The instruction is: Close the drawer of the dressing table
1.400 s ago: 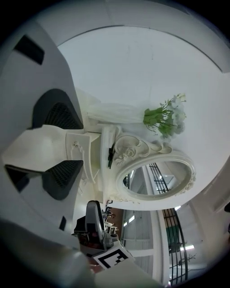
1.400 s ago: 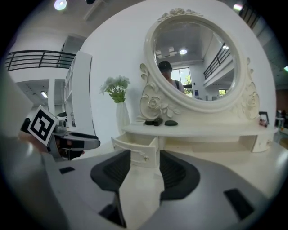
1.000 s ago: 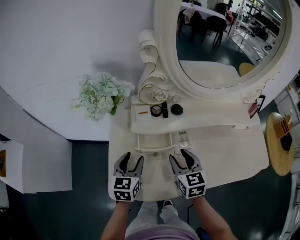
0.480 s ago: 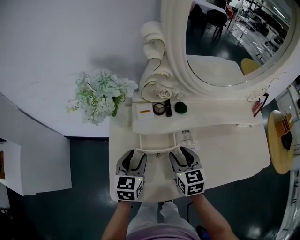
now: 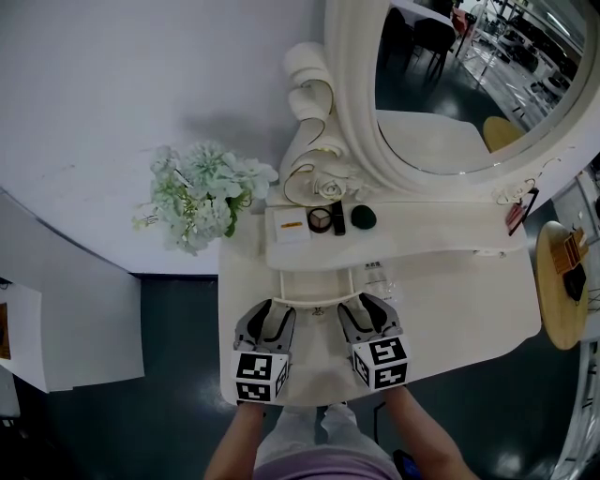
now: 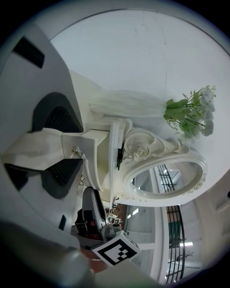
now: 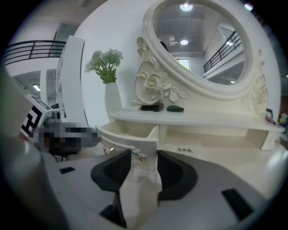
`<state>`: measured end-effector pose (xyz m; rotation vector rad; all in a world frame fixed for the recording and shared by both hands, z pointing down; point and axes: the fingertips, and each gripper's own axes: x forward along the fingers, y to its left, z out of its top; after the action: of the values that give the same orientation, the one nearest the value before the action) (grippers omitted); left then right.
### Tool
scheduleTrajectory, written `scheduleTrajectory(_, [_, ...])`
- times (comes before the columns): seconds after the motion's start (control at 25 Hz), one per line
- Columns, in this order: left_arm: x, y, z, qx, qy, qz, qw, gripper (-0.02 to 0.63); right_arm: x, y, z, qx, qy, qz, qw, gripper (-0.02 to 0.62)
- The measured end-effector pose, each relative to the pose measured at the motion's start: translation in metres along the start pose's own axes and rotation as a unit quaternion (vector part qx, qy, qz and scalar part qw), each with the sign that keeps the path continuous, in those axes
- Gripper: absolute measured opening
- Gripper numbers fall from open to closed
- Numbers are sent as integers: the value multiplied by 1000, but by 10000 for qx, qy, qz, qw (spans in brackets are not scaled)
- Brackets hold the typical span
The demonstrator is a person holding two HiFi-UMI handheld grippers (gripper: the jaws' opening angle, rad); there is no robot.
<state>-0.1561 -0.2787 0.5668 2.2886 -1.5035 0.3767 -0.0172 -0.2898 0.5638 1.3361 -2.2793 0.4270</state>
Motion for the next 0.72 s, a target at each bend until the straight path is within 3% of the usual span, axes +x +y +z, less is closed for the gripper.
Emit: scheduleTrajectory(0.72, [18, 14, 12, -31, -18, 77, 10000, 170, 20, -5, 13, 149, -41, -160, 9998, 187])
